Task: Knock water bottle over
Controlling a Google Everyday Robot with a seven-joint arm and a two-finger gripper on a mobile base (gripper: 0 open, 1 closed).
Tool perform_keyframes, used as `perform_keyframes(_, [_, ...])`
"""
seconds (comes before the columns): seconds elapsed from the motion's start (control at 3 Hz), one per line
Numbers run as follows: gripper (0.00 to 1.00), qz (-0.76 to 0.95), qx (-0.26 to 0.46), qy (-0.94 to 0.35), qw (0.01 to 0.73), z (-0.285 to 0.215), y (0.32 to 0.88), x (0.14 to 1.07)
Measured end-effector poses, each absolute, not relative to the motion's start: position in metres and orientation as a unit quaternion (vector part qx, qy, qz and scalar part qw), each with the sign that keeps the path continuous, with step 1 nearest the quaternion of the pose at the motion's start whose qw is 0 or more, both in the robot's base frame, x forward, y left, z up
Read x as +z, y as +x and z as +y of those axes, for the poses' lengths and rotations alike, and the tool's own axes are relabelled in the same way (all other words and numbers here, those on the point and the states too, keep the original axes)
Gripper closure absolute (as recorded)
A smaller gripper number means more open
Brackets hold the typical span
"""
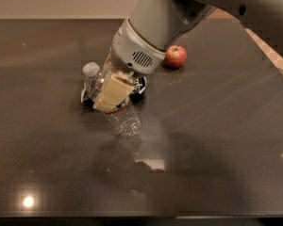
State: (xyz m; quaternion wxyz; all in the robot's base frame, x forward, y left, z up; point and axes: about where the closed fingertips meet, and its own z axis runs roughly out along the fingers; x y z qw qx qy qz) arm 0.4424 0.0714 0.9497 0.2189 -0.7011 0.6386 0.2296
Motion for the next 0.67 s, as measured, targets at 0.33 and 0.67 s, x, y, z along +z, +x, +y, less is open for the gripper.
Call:
perform_keyframes(0.33, [1.0,0.663,0.175,-0.706,0.178,0.022,0.468,0.944])
perform_keyframes(0.67, [1.0,0.664,0.132,-0.723,0.134,-0.013,0.476,0.932])
